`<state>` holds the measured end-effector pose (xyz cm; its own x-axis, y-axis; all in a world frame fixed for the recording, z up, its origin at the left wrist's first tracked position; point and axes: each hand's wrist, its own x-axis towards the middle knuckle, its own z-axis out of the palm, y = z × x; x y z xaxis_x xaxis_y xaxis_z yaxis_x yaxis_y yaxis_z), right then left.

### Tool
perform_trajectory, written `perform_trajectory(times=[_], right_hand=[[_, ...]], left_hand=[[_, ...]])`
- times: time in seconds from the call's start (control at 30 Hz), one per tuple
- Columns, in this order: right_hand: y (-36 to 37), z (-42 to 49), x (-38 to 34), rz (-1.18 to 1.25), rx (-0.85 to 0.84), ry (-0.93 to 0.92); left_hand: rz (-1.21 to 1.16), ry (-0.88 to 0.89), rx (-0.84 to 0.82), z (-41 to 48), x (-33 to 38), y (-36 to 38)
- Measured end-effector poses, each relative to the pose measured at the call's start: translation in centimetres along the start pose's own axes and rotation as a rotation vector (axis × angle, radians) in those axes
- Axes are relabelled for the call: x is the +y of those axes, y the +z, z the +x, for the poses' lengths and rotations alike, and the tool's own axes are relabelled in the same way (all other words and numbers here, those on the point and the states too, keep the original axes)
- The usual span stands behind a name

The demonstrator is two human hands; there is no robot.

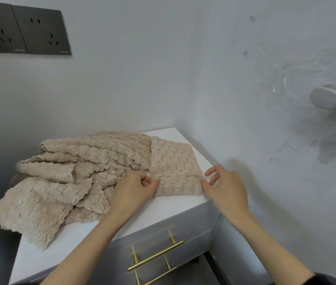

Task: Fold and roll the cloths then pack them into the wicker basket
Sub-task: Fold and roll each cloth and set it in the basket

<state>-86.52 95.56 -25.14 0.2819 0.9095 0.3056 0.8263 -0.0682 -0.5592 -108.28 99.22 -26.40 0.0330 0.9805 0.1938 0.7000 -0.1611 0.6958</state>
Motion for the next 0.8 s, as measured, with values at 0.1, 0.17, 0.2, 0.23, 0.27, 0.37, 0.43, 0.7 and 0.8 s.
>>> perform_trajectory(times=[0.1,0.17,0.2,0.23,0.27,0.37,0.43,0.7,0.8], right_hand=[[0.4,-1.0,-1.4,-0.093,0.131,-0.392],[1.2,-2.1,-2.6,-0.116,0.097,-0.586],[1.8,-2.7,-3.1,-0.144,0.056,-0.645],[2.4,-3.2,-3.4,-0.178,0.005,-0.687],[2.9,-3.5,-3.5,-0.215,-0.056,-0.706],[3.7,-3.6,-3.3,-0.278,-0.216,-0.695],[3.7,-3.3,-2.9,-0.294,-0.280,-0.671],[1.5,-2.1,0.3,-0.342,-0.281,-0.542],[0.9,-1.8,1.0,-0.327,-0.257,-0.508]], left_hand=[[0.014,-0.010,0.004,0.1,0.1,0.0],[0.014,-0.007,0.008,0.2,0.2,0.1],[0.012,-0.006,0.010,0.2,0.2,0.1],[0.010,-0.008,0.010,0.2,0.2,0.1],[0.008,-0.012,0.007,0.3,0.2,0.1],[0.019,-0.016,-0.002,0.4,0.1,0.2],[0.035,-0.014,0.003,0.4,0.0,0.2],[0.178,0.025,0.062,0.2,0.0,0.3],[0.199,0.172,0.137,-0.1,0.1,0.2]])
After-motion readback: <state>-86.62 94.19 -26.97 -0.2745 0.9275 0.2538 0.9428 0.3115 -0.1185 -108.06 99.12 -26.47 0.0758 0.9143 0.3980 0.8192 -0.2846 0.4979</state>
